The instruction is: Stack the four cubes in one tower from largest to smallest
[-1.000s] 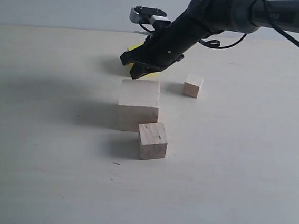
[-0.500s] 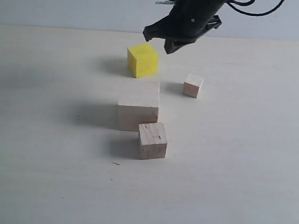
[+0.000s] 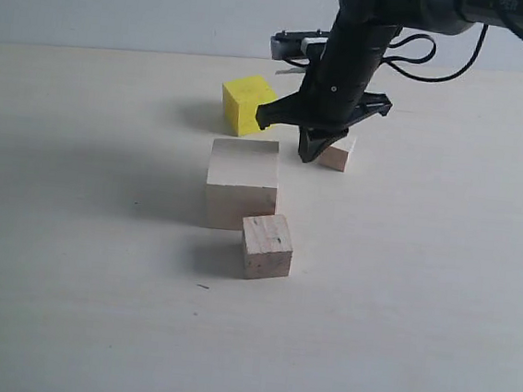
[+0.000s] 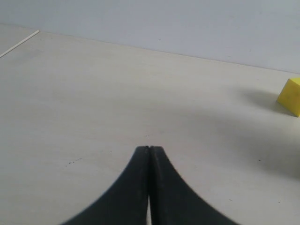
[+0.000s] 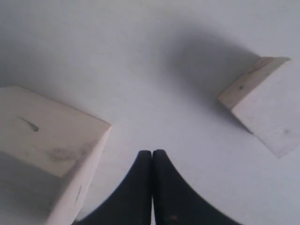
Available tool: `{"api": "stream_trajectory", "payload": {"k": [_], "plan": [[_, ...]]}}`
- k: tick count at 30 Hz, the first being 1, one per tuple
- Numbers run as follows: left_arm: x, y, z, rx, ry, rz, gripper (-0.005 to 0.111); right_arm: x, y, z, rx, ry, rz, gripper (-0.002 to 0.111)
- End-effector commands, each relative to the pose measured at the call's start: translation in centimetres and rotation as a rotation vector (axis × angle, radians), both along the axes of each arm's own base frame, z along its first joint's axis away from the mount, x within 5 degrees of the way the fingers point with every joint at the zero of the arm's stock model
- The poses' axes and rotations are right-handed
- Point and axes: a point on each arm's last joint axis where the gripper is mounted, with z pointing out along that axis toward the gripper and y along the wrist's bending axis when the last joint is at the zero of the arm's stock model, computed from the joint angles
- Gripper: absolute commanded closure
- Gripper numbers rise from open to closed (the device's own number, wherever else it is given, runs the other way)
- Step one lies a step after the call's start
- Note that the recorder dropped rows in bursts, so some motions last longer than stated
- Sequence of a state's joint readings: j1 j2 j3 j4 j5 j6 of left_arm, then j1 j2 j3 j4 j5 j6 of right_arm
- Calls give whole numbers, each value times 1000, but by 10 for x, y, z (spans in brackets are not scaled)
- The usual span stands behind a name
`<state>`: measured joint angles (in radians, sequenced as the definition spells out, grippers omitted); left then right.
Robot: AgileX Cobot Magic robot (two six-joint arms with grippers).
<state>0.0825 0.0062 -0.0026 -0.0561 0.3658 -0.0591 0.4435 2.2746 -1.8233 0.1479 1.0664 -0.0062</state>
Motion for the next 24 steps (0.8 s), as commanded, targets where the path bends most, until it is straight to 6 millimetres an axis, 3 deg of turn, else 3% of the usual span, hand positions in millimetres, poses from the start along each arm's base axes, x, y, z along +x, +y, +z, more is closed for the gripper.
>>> {"api": "stream_trajectory", "payload": {"k": [1,24], "plan": [[0,0,0,2,-9,-6,107,-2,2,-3,21,35,-10,108],[0,0,0,2,-9,-6,107,-7,8,-1,95,79,15,108]]}}
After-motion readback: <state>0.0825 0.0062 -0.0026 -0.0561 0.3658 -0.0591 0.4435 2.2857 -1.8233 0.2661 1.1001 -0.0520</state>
